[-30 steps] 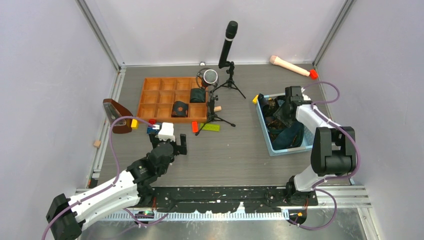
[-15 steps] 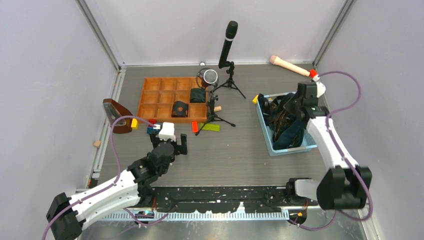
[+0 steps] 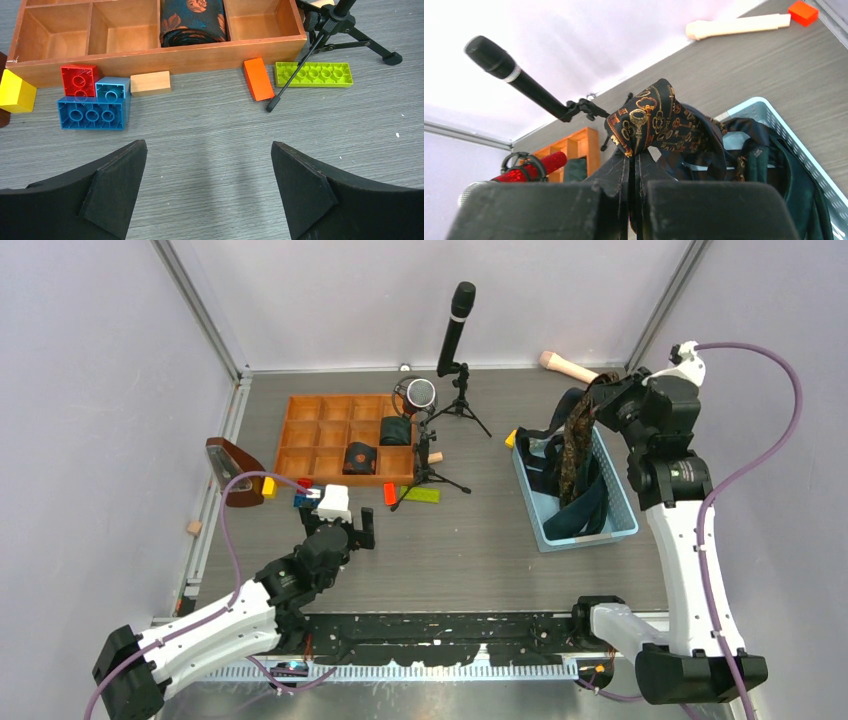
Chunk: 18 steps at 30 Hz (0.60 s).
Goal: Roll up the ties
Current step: Pick up the tie from the bin.
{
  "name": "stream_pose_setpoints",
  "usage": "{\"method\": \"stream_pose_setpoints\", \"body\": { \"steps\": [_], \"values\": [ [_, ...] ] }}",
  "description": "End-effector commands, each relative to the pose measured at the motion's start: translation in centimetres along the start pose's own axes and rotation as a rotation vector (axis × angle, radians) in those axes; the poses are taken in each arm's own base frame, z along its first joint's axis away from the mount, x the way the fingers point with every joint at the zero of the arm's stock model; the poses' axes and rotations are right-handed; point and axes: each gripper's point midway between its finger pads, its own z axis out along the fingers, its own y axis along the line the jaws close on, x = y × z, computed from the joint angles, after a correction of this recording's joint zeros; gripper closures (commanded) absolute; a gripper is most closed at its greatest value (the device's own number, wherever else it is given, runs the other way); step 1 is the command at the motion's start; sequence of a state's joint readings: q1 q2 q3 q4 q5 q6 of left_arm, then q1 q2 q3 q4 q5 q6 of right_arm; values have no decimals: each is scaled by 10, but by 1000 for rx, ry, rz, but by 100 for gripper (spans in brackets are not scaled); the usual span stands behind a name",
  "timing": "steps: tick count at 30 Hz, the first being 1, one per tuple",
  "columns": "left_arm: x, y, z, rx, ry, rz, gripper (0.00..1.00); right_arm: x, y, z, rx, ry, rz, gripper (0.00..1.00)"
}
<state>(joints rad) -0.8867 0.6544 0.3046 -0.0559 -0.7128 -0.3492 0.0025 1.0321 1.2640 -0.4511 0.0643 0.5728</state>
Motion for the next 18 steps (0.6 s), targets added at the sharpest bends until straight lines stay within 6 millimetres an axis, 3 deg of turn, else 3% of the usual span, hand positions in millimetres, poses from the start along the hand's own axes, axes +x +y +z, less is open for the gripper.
{"method": "stream_pose_setpoints", "body": {
  "steps": [1,6,18],
  "values": [
    [-14,-1,1,-3,-48,-30,1,-36,30,-30,-102,-71,-27,100],
    [-13,-1,1,-2,-47,-29,1,-58,55,-50,-184,-94,-39,100],
    [-13,-1,1,1,-45,-29,1,-100,79,-73,-220,-182,-13,100]
  ]
}}
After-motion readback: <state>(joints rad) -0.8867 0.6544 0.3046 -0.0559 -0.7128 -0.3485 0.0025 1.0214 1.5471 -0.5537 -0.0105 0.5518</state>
